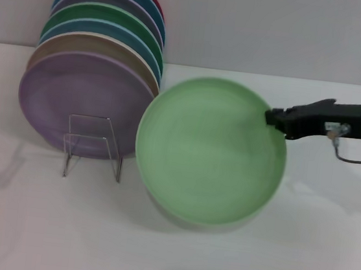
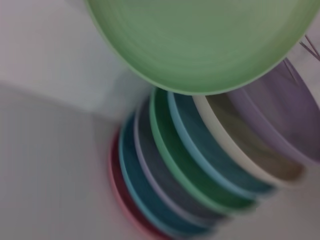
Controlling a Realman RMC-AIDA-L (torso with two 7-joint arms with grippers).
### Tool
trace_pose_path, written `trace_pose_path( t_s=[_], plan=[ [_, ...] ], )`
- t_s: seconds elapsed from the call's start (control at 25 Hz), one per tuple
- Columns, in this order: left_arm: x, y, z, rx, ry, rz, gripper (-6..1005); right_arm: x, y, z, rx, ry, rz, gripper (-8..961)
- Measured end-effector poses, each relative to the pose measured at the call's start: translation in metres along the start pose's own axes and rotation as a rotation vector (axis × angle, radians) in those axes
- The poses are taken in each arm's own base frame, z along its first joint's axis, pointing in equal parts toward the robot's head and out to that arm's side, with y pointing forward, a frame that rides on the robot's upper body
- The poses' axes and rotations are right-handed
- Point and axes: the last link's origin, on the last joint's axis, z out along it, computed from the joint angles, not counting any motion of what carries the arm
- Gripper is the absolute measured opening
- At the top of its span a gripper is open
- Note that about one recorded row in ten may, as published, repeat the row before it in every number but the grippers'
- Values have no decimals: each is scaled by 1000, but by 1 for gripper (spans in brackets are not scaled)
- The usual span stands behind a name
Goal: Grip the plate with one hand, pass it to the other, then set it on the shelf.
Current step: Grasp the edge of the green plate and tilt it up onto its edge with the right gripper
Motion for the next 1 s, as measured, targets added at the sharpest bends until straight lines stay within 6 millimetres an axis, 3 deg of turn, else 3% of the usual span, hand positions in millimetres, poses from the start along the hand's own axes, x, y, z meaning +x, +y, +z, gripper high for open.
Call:
trace_pose_path(
  t_s=[0.24, 0.28, 0.44, 0.6, 0.68, 0.76, 1.0],
  plan=[
    [11, 17, 8, -125, 73, -81, 828, 12, -4, -29, 0, -238, -89, 24],
    [9, 20, 21, -170, 53, -137, 828, 15, -6, -32, 5, -264, -90, 25],
    [11, 26, 37, -204, 57, -142, 828, 25, -18, -37, 38, -311, -100, 26],
    [30, 43, 73, -255, 16, -65, 828, 33, -25, -36, 50, -339, -101, 28],
    [31, 46, 77, -260, -16, -31, 827, 37, -28, -35, 48, -355, -94, 29],
    [51, 60, 98, -279, -108, 14, 827, 38, -29, -35, 50, -368, -102, 30],
    [100, 83, 126, -387, -288, -40, 827, 45, -31, -34, 55, -414, -155, 33]
  ],
)
